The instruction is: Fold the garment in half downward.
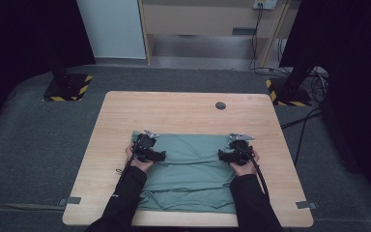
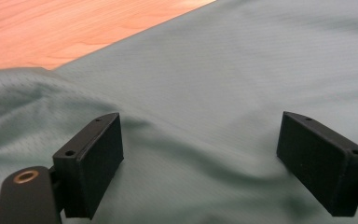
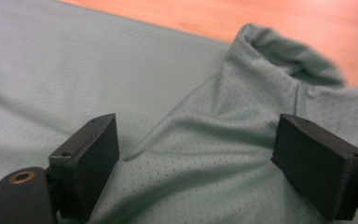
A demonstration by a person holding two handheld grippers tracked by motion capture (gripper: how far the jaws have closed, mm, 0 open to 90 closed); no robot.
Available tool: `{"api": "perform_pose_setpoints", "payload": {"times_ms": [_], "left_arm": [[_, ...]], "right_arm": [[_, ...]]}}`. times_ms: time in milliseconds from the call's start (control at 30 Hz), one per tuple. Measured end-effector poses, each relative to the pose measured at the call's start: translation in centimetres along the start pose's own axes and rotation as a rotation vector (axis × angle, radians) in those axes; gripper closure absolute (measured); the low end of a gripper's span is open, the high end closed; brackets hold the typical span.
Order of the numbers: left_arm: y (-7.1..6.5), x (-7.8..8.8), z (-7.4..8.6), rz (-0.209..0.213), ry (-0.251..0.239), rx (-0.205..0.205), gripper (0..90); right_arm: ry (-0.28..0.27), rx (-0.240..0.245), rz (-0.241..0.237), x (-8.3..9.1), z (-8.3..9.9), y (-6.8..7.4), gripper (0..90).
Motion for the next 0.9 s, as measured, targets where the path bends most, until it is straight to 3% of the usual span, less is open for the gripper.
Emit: {"api": "perform_pose_setpoints", "payload": {"times_ms": [133,167,333,400,433,467,500,533,567,633,700,767,833,900], "left_arm": [[1.2,-0.9,-0.4,-0.025,-0.047,0.053,10.2],[1.5,-1.1,-0.5,-0.035,-0.06,0.065,9.9],[2.0,-0.5,-0.4,-0.083,-0.097,0.083,11.6],[1.9,0.6,-0.1,-0.045,-0.138,0.093,13.8],[1.9,1.2,0.1,-0.034,-0.147,0.096,14.3],[1.9,1.6,0.4,-0.019,-0.151,0.101,14.3],[1.9,1.9,0.8,0.0,-0.151,0.112,14.6],[1.9,2.0,1.2,0.016,-0.135,0.121,14.6],[1.9,1.9,1.6,0.025,-0.116,0.125,14.6],[1.9,1.5,2.2,-0.004,-0.093,0.097,14.1],[1.7,1.2,2.2,-0.051,-0.087,0.054,14.5],[1.7,0.9,1.8,-0.073,-0.096,0.035,14.0],[1.9,0.6,1.5,-0.077,-0.1,0.033,13.9],[2.3,0.4,1.4,-0.062,-0.094,0.054,14.1]], "right_arm": [[-0.039,-0.04,0.036,-0.7,-0.5,-0.7,13.6],[-0.045,-0.058,0.065,-0.8,-0.7,-1.0,13.3],[-0.033,-0.095,0.116,-1.3,-1.3,-1.5,10.1],[-0.035,-0.069,0.117,-0.5,-1.3,-1.2,9.9],[-0.045,-0.03,0.076,0.8,-1.2,-0.5,10.5],[-0.045,-0.03,0.076,0.8,-1.2,-0.5,10.5],[-0.038,-0.01,0.046,1.5,-1.0,-0.1,10.5],[0.0,0.026,-0.001,2.4,-0.4,0.6,10.5],[0.0,0.026,-0.001,2.4,-0.4,0.6,10.5],[0.101,0.075,-0.029,2.7,1.0,1.3,9.0],[0.114,0.091,-0.018,2.6,1.4,1.2,9.1],[0.112,0.044,-0.041,2.1,1.7,0.6,8.8],[0.093,0.036,-0.025,1.8,1.5,0.3,9.1],[0.072,0.024,-0.021,1.5,1.3,0.1,9.2]]}}
Point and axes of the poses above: each handheld gripper's, and its own axes: x roughly backward along the jaws, z roughly out of its underside, y roughly to its left, the point moved 6 cm from there along -x, roughly forward along the jaws, and after that the axes turned 6 degrees about -x, right-handed, at the moved point
